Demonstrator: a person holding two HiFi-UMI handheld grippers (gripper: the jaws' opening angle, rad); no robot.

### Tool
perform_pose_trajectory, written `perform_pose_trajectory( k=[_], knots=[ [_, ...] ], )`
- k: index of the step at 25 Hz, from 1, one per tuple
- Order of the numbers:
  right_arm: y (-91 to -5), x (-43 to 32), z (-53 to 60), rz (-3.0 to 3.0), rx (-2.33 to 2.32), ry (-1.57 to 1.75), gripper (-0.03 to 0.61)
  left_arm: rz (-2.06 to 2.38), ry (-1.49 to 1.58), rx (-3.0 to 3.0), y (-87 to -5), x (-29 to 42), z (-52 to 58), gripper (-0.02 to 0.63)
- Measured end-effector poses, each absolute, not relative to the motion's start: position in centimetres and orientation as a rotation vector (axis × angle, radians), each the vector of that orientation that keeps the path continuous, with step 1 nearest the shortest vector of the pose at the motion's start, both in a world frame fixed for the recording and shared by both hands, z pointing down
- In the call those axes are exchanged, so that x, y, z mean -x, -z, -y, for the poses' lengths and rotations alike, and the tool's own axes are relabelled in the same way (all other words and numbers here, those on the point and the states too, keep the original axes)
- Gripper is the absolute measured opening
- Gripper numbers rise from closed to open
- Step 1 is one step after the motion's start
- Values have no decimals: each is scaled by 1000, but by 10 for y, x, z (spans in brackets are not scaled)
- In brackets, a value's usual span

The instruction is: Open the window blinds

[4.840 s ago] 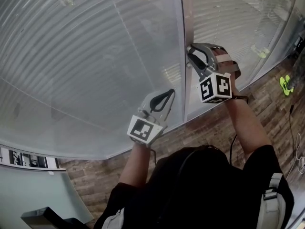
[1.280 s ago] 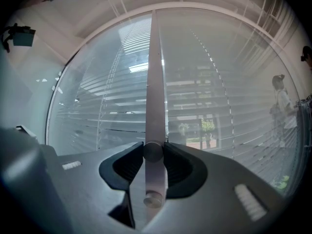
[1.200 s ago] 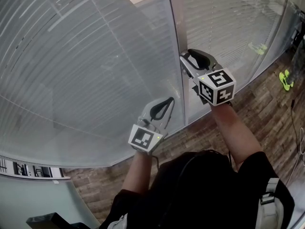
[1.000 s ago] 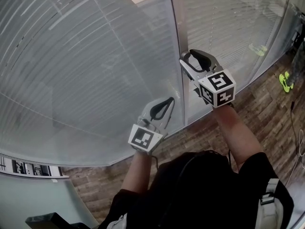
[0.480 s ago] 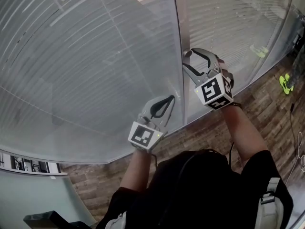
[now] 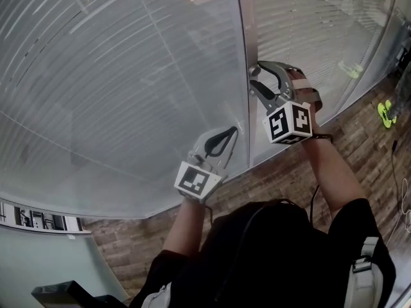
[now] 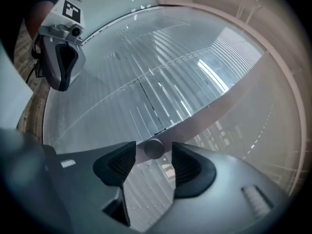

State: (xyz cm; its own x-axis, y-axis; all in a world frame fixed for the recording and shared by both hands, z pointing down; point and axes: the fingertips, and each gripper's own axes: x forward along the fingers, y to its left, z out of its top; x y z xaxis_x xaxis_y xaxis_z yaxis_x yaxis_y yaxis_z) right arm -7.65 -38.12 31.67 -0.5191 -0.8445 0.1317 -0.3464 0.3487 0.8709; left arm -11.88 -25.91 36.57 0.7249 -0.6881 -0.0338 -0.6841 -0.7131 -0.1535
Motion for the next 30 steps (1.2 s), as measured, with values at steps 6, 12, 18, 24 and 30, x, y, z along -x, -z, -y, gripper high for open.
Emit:
perform_pose_trajectory(
  k=[6, 12, 18, 24, 30],
  knots=[
    [-319, 80, 382, 1919, -999, 1216, 209, -1119, 40, 2773, -366, 121, 259, 5],
    [-318, 80, 384, 1854, -984, 1262, 130, -1128, 39, 2770, -366, 124, 259, 5],
    [-317, 79, 384, 1866, -992, 1252, 127, -1125, 42, 2767, -366, 125, 259, 5],
    [-317, 79, 385, 1917, -1011, 1203, 127, -1132, 42, 2769, -366, 126, 259, 5],
    [-314, 78, 386, 2015, -1067, 1107, 127, -1137, 41, 2771, -366, 127, 259, 5]
  ],
)
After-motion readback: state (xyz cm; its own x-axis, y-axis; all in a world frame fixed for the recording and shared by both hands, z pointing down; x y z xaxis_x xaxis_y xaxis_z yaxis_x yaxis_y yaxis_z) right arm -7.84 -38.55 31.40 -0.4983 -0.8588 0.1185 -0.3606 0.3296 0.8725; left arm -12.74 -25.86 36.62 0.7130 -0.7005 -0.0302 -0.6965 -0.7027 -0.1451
